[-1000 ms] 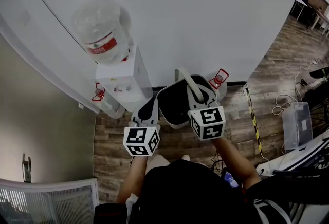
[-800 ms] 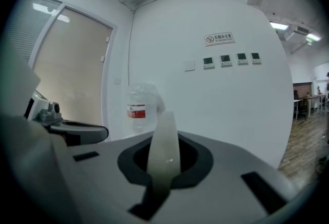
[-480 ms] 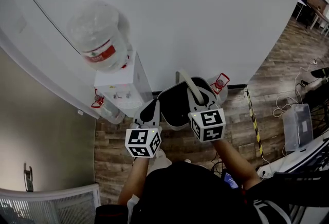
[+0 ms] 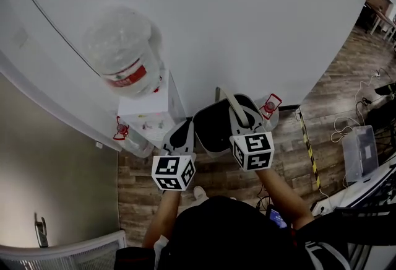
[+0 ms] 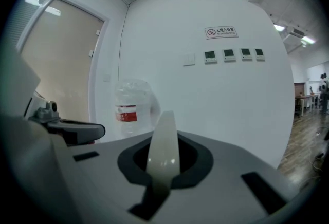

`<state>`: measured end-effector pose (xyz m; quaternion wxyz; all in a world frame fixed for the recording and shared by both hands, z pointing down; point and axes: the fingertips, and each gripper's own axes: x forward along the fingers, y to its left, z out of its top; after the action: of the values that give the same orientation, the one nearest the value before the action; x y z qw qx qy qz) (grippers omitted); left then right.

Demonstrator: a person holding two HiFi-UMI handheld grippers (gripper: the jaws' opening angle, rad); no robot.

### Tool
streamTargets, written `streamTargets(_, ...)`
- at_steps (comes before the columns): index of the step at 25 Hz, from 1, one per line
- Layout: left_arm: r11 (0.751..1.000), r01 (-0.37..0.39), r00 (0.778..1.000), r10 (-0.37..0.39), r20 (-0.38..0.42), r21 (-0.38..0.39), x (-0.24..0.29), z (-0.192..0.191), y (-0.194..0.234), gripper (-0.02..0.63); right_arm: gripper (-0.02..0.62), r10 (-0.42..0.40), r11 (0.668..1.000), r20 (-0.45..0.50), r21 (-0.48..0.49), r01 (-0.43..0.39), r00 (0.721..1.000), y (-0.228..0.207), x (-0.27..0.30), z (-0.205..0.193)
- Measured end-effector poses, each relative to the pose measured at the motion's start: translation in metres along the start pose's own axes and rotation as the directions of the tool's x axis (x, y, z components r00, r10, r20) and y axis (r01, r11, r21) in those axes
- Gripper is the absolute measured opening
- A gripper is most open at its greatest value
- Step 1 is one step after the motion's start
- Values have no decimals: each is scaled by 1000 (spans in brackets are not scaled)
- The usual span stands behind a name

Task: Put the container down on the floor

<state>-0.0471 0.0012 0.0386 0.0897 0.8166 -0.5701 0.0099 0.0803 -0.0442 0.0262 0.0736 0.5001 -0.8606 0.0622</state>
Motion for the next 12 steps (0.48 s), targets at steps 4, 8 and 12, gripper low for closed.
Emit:
streamTargets(4, 1000, 10, 1000, -10, 8, -5, 2, 3, 26, 15, 31, -24, 1000, 1, 4, 24, 1000, 11, 18, 2)
streamTargets(8, 1000, 29, 999, -29, 33, 4, 6, 11, 45, 15, 31, -44, 999, -7, 2, 44, 999, 20, 31, 2)
streamTargets(12, 997, 76, 997, -76, 12, 12, 11, 10, 58, 15, 31, -71, 997, -16, 1, 71, 997, 27, 44, 4)
